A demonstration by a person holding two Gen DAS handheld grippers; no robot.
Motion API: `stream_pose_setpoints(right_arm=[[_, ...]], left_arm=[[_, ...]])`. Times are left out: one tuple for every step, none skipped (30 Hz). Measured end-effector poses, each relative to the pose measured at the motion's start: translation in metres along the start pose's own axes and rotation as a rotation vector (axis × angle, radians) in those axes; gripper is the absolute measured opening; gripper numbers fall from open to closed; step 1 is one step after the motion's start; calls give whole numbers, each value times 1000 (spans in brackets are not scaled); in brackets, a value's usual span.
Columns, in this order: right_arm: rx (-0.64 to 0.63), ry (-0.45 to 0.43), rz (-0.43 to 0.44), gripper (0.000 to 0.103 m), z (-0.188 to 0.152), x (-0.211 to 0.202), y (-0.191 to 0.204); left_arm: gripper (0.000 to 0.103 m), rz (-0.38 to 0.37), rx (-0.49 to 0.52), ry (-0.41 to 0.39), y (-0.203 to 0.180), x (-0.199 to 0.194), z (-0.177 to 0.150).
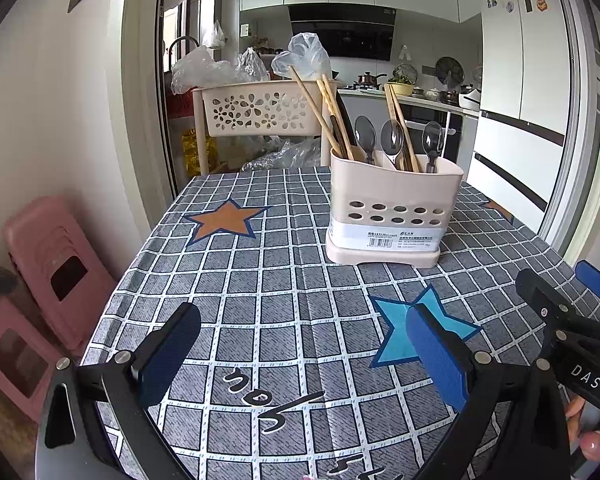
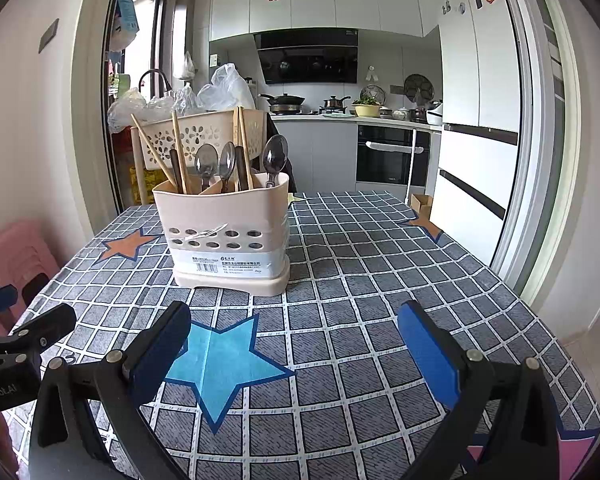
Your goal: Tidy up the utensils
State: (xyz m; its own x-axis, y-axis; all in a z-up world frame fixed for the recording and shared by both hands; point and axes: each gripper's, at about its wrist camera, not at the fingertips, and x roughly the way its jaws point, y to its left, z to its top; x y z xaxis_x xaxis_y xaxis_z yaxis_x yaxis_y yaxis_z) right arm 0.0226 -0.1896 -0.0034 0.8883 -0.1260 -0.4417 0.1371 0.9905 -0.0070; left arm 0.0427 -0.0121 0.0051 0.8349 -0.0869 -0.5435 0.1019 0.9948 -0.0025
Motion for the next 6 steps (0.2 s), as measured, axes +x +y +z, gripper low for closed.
stream_pose_setpoints(right_arm=[[0,0,0,103,0,0,0],[-1,1,-1,103,0,0,0],[-1,1,-1,103,0,0,0],[0,1,0,103,1,0,0],[-1,0,0,103,1,0,0],[-1,0,0,103,0,0,0]], left_arm=[[103,0,-1,1,1,0,0],[103,0,-2,2,1,0,0],[103,0,-1,1,1,0,0],[103,1,0,1,1,0,0],[103,1,1,2,1,0,0],[103,1,2,3,1,0,0]])
